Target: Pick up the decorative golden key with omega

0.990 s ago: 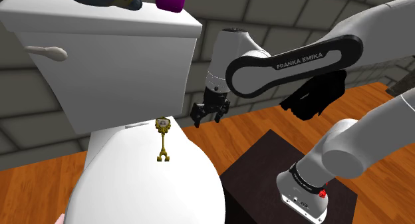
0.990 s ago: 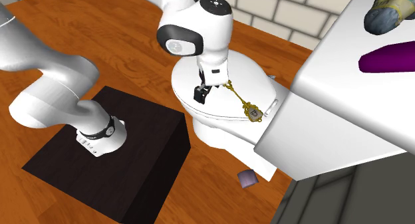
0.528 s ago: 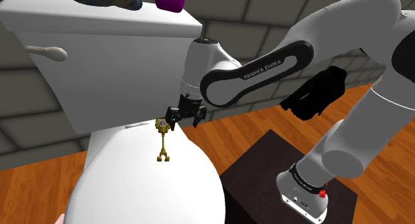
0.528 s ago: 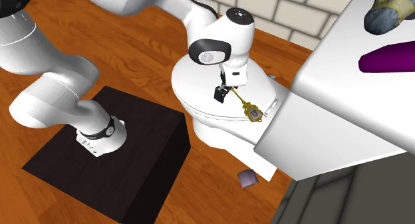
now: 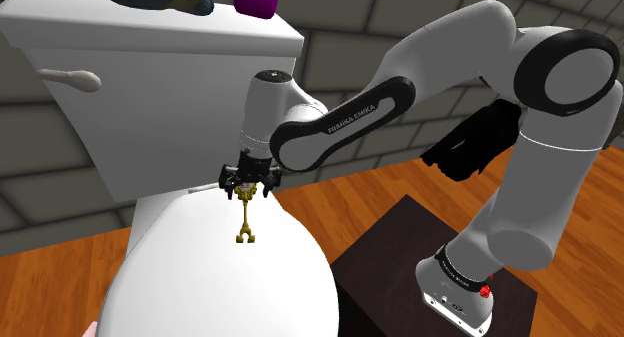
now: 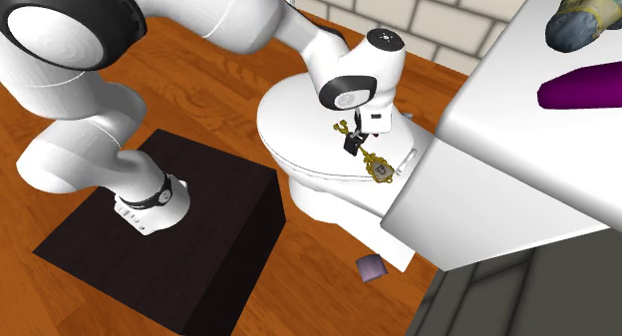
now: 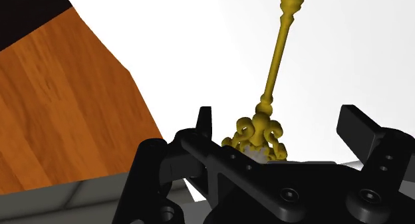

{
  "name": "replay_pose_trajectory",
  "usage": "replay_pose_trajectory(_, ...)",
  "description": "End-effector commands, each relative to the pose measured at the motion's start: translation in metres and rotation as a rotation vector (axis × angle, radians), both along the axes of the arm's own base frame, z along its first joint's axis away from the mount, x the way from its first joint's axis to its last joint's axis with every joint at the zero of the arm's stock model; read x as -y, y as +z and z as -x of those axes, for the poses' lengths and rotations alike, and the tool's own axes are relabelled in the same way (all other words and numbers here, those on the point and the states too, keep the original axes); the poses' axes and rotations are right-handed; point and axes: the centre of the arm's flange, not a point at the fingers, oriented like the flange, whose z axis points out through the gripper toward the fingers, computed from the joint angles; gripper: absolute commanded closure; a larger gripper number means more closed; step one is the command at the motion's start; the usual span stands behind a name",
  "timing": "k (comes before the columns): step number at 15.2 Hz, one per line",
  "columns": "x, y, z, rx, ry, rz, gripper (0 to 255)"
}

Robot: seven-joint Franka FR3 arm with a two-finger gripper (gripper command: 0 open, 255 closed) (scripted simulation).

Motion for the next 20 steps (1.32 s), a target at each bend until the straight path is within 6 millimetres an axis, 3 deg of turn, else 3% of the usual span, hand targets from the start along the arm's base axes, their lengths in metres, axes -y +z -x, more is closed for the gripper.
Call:
replay_pose_trajectory(1,-0.002,-0.010,-0.002,0.001,-0.003,0.000,0)
replay_pose_trajectory(5,-0.002,-0.034,-0.002,0.001,-0.003,0.000,0)
replay_pose_trajectory(7,-0.002,-0.034,-0.002,0.001,-0.003,0.000,0)
replay_pose_trajectory(8,-0.003,-0.034,-0.002,0.001,-0.003,0.000,255)
replay_pose_trajectory(17,-0.002,-0.034,-0.002,0.001,-0.003,0.000,255)
replay_pose_trajectory(20,-0.002,-0.018,-0.002,0.001,-0.003,0.000,255)
